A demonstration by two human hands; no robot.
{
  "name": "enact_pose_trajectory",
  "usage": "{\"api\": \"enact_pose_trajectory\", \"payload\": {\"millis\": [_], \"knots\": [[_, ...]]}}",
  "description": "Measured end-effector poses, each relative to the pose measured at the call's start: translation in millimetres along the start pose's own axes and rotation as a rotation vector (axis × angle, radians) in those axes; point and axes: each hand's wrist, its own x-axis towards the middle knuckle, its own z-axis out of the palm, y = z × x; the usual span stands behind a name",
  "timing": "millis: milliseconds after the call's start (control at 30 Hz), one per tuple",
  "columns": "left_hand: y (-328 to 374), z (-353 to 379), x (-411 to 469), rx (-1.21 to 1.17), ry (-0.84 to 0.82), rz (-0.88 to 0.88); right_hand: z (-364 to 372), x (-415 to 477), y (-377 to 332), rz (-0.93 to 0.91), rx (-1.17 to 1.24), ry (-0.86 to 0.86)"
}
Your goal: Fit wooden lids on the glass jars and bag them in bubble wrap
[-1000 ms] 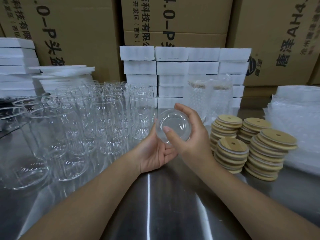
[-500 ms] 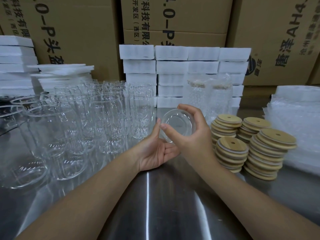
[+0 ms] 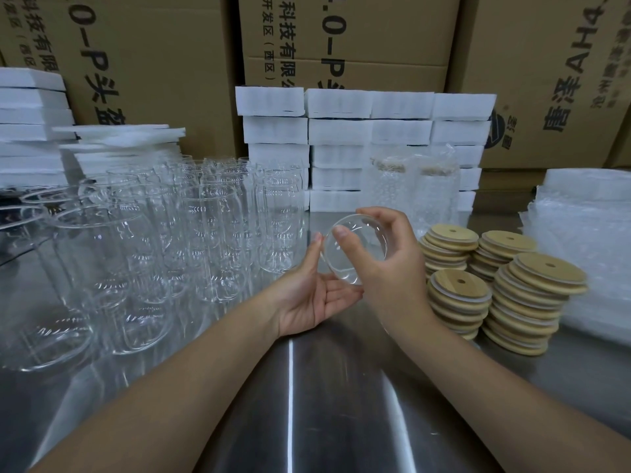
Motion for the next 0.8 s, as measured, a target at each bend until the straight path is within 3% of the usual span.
{"api": "enact_pose_trajectory", "payload": {"millis": [800], "knots": [[-1.1,-0.5,2.1,0.011,0.008,-0.01,-0.9,-0.1,-0.6,-0.063,-0.009,0.011]]}}
